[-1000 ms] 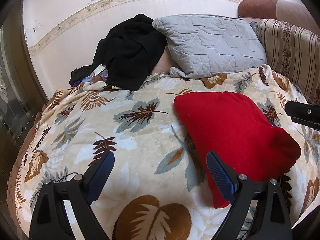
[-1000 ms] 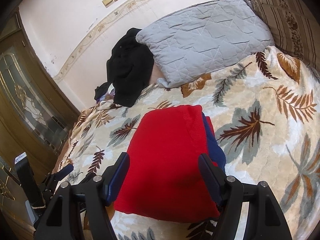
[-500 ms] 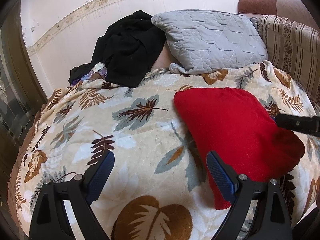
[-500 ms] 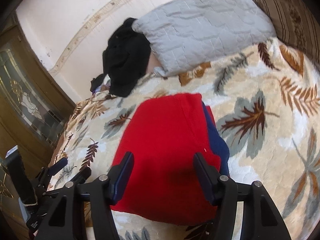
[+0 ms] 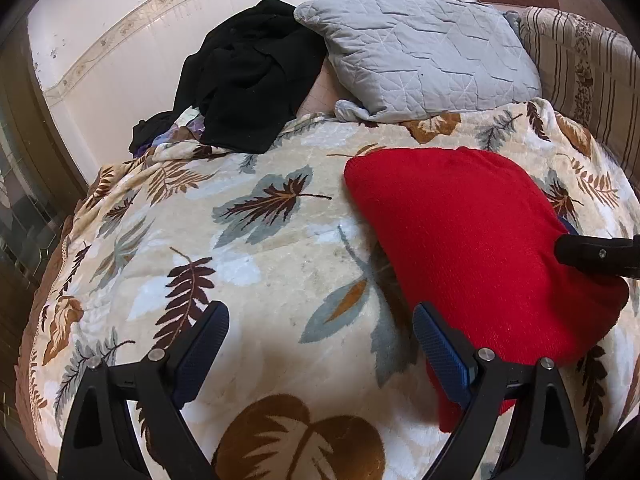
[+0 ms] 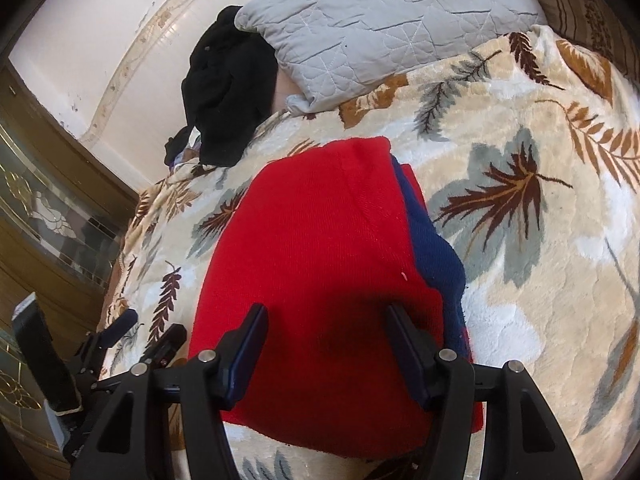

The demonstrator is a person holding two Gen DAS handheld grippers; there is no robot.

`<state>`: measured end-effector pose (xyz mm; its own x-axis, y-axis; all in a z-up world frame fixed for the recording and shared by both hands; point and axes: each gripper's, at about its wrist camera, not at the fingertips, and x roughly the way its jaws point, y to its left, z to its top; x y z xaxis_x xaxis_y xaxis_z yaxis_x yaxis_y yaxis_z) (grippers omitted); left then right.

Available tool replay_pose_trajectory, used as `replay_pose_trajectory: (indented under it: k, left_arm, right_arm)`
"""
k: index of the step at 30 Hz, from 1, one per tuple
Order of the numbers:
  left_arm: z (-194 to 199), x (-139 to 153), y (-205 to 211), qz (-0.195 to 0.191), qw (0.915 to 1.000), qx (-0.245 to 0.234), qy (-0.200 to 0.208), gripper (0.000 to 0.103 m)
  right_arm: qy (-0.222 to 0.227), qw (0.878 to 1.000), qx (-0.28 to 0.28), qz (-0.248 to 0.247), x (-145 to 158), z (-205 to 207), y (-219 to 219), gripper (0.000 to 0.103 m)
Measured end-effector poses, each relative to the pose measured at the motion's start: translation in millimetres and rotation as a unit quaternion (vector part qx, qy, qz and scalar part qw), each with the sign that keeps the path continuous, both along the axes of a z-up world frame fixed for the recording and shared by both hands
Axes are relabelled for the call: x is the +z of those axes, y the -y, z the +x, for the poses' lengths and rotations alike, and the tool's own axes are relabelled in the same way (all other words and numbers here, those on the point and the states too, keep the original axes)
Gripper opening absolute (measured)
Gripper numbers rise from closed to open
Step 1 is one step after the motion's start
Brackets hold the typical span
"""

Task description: Fold small clothes

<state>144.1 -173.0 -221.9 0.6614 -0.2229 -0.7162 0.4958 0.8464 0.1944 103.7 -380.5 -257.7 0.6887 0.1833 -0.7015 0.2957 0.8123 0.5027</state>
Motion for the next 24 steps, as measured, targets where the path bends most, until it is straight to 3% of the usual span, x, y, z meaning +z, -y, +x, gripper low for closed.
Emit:
replay_pose_trajectory:
  k: [10, 17, 24]
  left_arm:
    - [4, -3, 3, 0.002, 1.0, 0.0, -0.006, 0.093]
    - [6, -4, 2, 0.004, 1.0, 0.002, -0.005, 0.093]
    - [9, -2, -1, -0.006, 0.9999, 0.013, -0.005, 0.093]
  right_arm:
    - [-0.001, 1.0, 0.003, -0.006, 0, 1, -1, 0.065]
    - [-0.013, 0.999, -0.002, -0.05, 6, 4, -13, 0.065]
    - [0.011, 0.996, -0.018, -0.089, 21, -3, -17, 0.065]
